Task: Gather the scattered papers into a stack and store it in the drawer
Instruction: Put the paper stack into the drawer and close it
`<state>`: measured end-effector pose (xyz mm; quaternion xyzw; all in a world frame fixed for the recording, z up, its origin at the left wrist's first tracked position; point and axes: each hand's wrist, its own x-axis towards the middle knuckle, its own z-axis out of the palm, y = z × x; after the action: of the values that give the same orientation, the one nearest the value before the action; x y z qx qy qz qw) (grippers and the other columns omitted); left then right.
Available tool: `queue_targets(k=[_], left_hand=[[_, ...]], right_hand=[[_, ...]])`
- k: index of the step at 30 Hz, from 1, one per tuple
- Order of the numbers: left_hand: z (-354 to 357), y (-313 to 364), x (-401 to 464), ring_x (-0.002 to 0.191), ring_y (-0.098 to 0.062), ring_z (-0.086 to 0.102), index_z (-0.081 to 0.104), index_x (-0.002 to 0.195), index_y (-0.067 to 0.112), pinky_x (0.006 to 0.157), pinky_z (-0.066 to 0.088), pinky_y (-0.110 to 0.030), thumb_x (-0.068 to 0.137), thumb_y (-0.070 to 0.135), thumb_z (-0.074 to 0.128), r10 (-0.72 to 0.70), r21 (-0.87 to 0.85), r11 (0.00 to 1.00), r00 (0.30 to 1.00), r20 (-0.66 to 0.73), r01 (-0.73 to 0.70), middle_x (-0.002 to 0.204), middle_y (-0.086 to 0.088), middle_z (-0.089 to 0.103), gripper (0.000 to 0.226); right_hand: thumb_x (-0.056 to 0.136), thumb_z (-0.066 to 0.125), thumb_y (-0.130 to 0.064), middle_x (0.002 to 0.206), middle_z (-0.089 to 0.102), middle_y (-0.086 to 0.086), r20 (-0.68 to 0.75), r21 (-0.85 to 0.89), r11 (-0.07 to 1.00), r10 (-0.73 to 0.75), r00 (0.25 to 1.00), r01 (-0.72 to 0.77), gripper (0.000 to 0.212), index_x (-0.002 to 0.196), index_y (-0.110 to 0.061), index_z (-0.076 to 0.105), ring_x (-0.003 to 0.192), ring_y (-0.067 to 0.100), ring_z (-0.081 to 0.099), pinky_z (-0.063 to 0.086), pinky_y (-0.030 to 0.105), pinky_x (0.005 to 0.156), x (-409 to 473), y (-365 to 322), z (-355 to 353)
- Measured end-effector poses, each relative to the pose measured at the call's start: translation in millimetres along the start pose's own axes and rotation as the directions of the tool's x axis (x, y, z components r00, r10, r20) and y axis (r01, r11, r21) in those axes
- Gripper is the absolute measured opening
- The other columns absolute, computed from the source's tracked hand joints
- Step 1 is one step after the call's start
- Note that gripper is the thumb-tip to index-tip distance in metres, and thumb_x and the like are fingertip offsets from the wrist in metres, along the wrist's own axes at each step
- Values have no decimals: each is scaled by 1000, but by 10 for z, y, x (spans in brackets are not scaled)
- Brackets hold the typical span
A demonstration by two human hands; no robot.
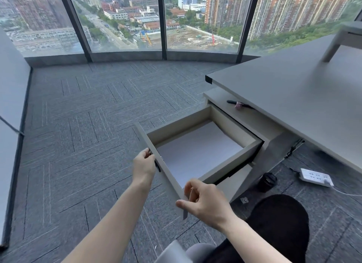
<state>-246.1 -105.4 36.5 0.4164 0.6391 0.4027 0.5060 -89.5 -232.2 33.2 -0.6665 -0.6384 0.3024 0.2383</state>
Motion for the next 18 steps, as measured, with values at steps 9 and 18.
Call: queue_targets(k=[9,18], left_hand=[[68,-92,88,76,-19,57,67,78,37,69,48,-35,84,3,45,25,-17,1000,1000,-10,-25,79,7,68,42],[291,-6,72,75,-19,53,69,61,45,69,48,-37,82,0,43,42,-22,999,998,41,-41,71,10,64,55]], right_hand=[[78,65,-53,67,58,-13,-39,-120,993,-18,999,13,30,94,-32,50,65,5,58,50,27,65,20,13,24],[82,64,-49,68,56,-14,-119,-107,994,27,992,-39,22,93,-35,51,60,1,53,38,16,53,39,180,-82]])
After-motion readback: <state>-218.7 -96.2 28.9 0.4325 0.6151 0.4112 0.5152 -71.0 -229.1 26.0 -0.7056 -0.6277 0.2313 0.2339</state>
